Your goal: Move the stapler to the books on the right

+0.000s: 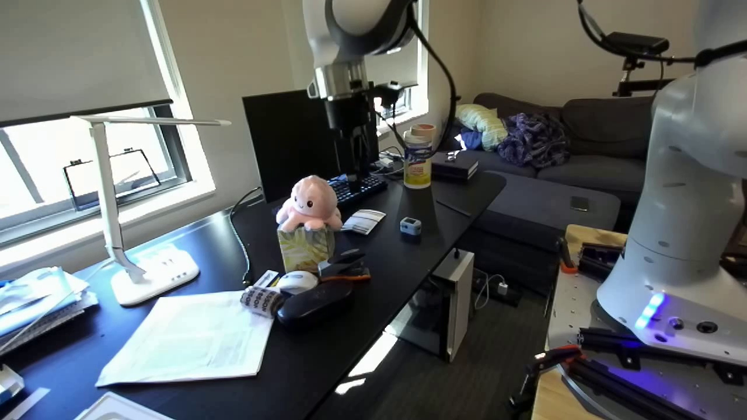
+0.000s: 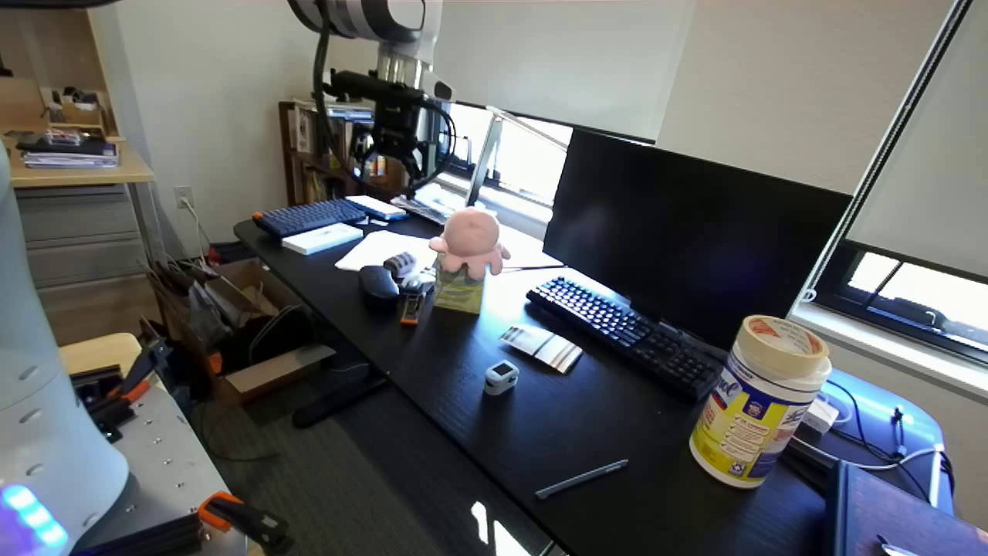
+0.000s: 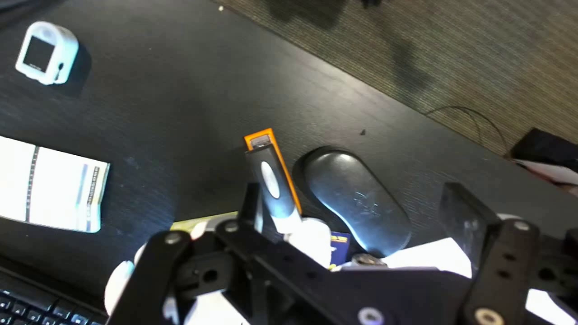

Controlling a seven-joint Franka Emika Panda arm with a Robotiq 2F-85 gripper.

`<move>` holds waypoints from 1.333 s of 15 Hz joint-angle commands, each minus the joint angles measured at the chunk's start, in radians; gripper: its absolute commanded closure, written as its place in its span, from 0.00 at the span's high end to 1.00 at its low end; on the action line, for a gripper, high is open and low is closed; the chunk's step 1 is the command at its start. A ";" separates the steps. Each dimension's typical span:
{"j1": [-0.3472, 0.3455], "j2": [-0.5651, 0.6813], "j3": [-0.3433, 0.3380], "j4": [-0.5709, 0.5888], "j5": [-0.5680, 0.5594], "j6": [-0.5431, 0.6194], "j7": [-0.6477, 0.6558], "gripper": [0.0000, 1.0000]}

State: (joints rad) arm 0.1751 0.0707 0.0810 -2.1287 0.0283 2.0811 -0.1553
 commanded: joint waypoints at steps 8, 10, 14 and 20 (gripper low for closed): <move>0.007 0.247 0.009 0.049 -0.162 0.303 0.263 1.00; 0.022 0.241 0.004 0.004 -0.167 0.339 0.332 1.00; 0.041 0.280 0.008 -0.018 -0.176 0.332 0.373 1.00; 0.042 0.381 -0.017 0.058 -0.243 0.279 0.301 1.00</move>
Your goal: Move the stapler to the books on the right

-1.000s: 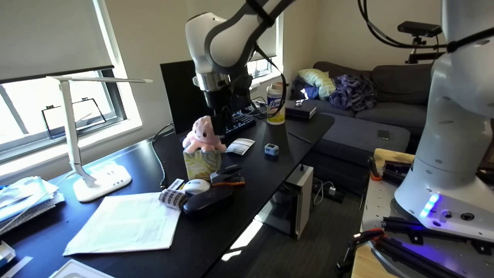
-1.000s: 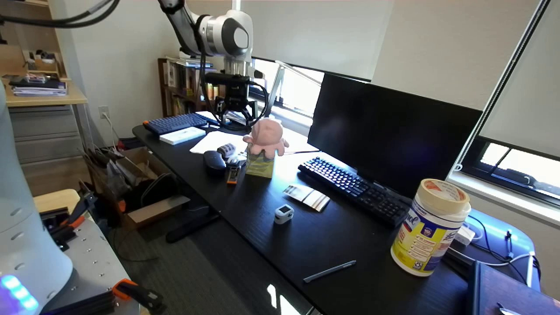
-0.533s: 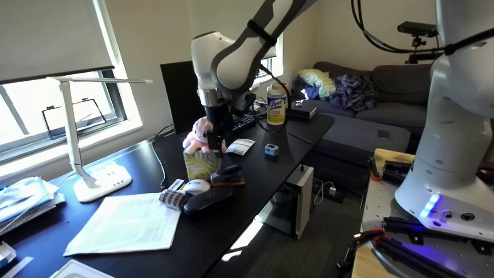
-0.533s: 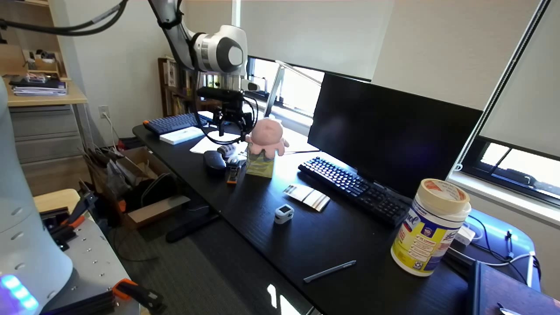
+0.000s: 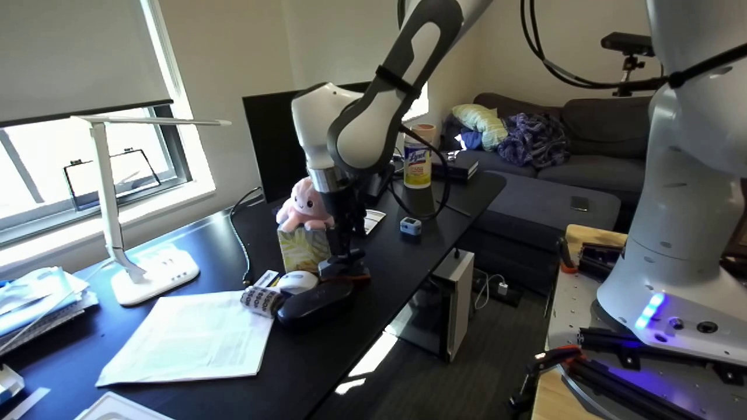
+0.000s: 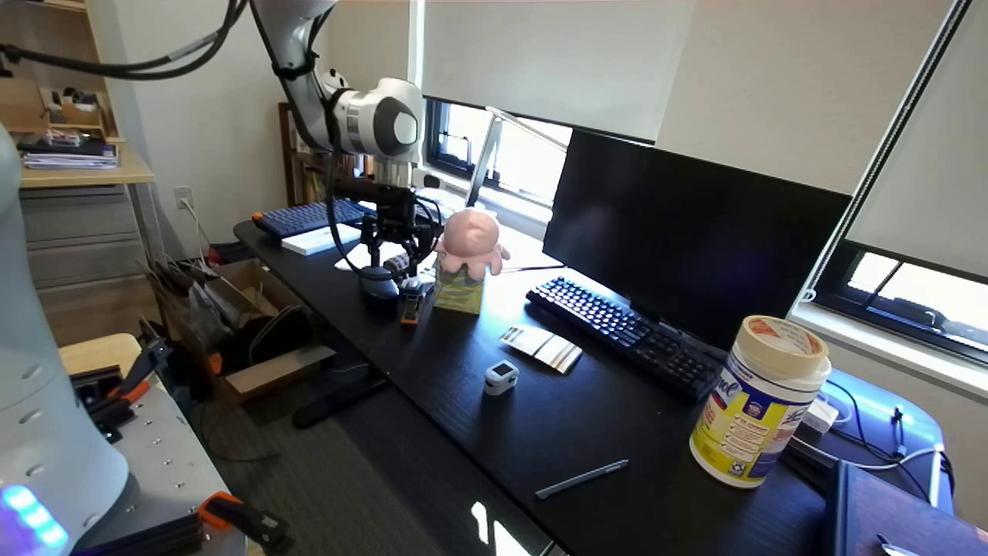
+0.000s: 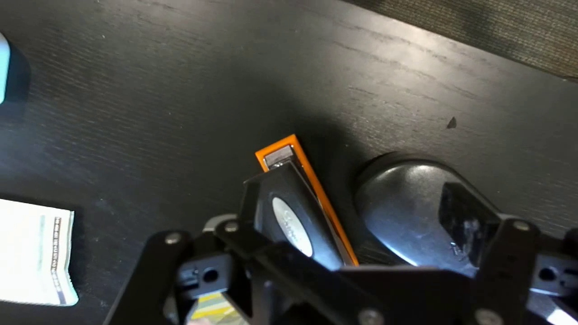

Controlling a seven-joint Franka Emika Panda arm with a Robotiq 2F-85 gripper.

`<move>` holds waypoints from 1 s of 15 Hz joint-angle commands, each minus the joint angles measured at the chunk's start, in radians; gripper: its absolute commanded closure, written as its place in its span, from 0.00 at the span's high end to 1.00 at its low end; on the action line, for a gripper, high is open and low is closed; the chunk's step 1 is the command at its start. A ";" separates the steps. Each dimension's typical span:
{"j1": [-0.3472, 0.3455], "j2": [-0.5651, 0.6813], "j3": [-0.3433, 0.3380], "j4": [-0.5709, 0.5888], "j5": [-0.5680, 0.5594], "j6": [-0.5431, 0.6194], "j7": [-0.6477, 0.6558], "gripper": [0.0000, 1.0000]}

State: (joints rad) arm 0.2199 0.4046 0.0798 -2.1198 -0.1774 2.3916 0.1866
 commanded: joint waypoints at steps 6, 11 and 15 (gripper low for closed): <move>-0.031 0.124 -0.036 0.119 -0.052 -0.002 -0.136 1.00; -0.099 0.170 0.029 0.164 0.029 0.013 -0.328 1.00; -0.133 0.187 0.061 0.165 0.093 -0.016 -0.389 0.94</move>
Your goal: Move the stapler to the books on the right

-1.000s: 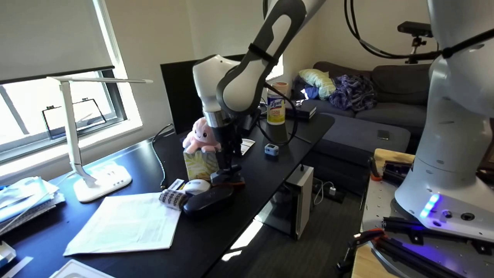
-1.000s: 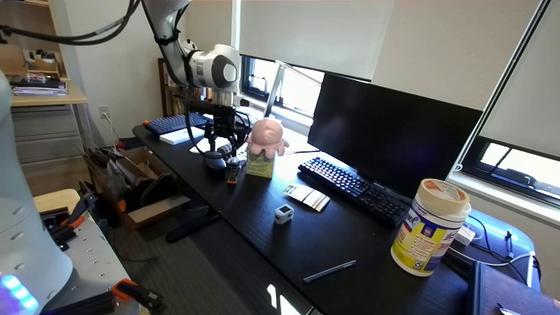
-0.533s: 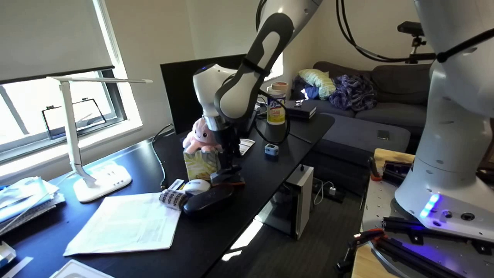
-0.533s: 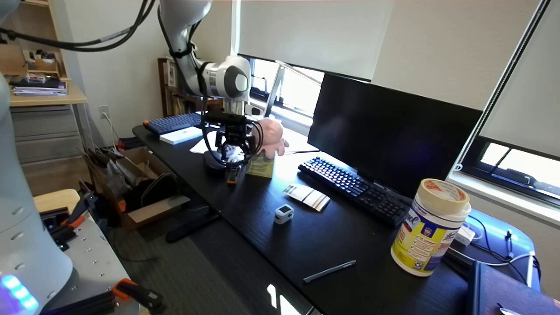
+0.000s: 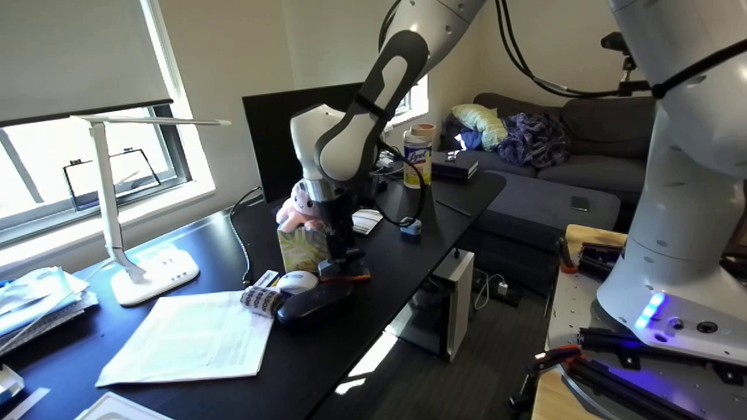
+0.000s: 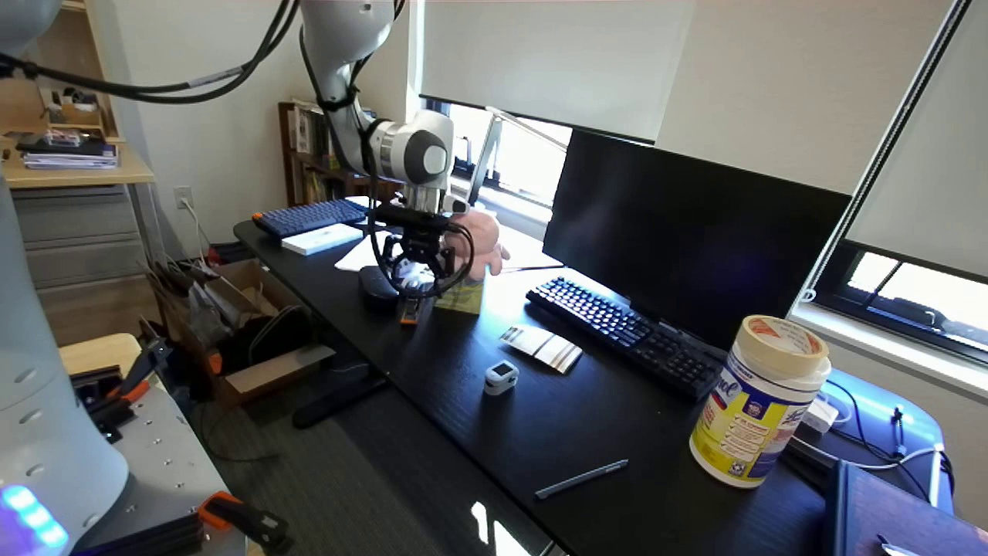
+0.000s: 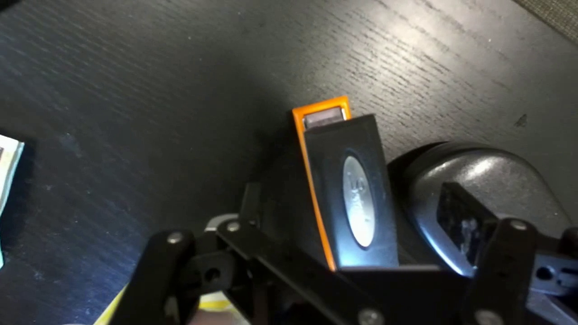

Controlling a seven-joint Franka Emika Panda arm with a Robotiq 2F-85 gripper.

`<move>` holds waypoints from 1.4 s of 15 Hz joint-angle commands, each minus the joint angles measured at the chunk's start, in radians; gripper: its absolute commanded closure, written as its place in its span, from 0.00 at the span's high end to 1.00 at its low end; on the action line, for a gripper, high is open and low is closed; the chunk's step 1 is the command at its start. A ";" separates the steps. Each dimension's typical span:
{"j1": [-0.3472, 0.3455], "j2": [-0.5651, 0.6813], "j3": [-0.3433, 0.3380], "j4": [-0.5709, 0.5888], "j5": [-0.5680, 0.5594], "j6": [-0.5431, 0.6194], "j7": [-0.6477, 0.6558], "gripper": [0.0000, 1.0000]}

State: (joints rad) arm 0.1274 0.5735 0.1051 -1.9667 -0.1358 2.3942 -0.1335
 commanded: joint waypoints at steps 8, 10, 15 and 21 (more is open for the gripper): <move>-0.051 0.019 0.033 0.039 0.068 -0.078 -0.100 0.30; -0.057 -0.008 0.029 0.036 0.084 -0.115 -0.081 0.17; -0.094 -0.122 0.020 -0.051 0.166 -0.154 -0.038 0.12; -0.177 -0.389 -0.022 -0.305 0.356 -0.150 -0.016 0.12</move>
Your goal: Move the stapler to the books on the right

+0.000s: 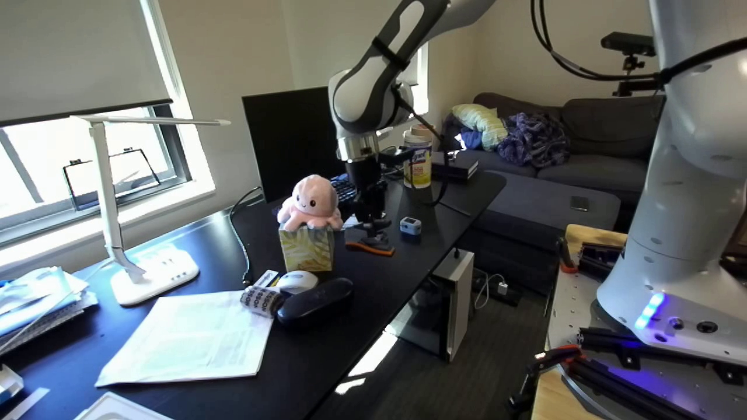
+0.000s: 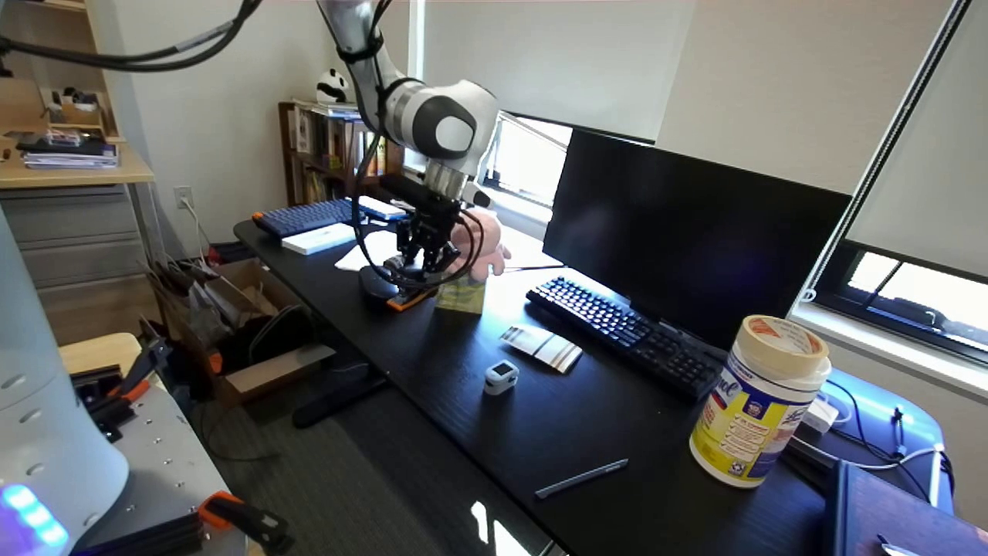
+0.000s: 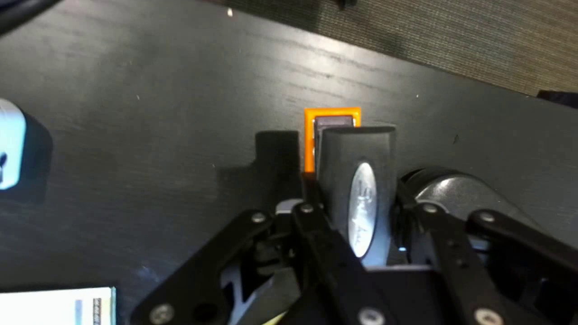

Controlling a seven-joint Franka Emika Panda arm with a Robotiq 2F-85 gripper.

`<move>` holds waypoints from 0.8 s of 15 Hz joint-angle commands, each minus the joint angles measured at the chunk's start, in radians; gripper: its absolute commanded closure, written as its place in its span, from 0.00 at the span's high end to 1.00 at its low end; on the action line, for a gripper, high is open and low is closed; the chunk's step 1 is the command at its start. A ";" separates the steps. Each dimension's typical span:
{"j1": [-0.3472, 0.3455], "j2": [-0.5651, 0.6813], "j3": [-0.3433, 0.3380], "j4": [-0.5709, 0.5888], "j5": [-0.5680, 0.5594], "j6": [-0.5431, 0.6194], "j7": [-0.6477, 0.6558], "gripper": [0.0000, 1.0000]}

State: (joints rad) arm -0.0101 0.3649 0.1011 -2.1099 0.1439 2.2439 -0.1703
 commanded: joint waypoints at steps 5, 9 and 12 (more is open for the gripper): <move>-0.087 -0.396 -0.142 -0.280 0.045 -0.067 0.055 0.12; -0.162 -0.410 -0.262 -0.199 0.041 -0.195 0.098 0.12; -0.171 -0.403 -0.288 -0.199 0.054 -0.181 0.058 0.37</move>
State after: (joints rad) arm -0.1820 -0.0381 -0.1867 -2.3093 0.1980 2.0647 -0.1119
